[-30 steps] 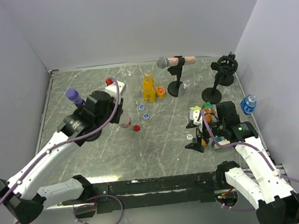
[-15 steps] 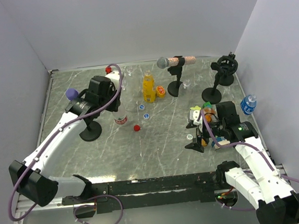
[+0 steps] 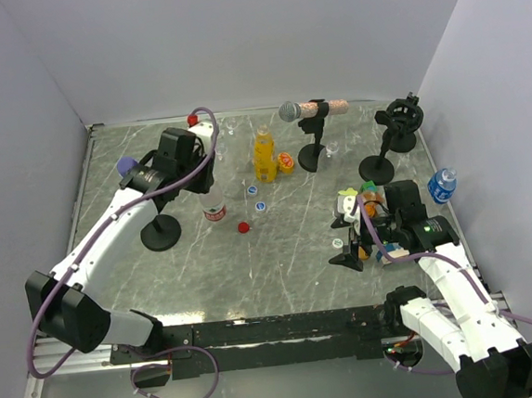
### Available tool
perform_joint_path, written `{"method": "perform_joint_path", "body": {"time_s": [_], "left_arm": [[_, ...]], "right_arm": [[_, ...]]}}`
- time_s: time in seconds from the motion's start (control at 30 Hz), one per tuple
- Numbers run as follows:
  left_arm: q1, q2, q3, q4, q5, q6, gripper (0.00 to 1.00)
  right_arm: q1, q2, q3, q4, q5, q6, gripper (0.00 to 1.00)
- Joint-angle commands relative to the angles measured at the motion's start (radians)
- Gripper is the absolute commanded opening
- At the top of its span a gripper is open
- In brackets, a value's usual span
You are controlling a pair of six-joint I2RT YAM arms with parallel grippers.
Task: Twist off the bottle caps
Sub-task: Place the bottle without the bottle cap at the center of the board.
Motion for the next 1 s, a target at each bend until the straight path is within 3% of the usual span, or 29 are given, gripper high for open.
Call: {"method": "perform_joint_path", "body": {"time_s": [0.0,0.53,0.8,0.97], "left_arm": [[0.008,0.003,0.054,-0.001,0.022,0.005,0.29],[0.014,-0.033,0.071,-0.002,-0.018,-0.016,0.82],[0.014,-0.077,0.1,0.001,-0.001,-0.038,0.98],[0.014,-0.154,0.08,0.053,0.079,-0.085,0.96]], "right_arm": [[-0.007,-0.004,-0.004,0.021,-0.02,-0.003,0.99],[-0.005,-0.003,-0.004,0.021,-0.02,-0.005,0.99],[-0.005,-0.001,-0.003,0.021,-0.017,-0.003,0.99],[-0.01,-0.009,-0.004,0.029,-0.011,0.003,0.99]]}}
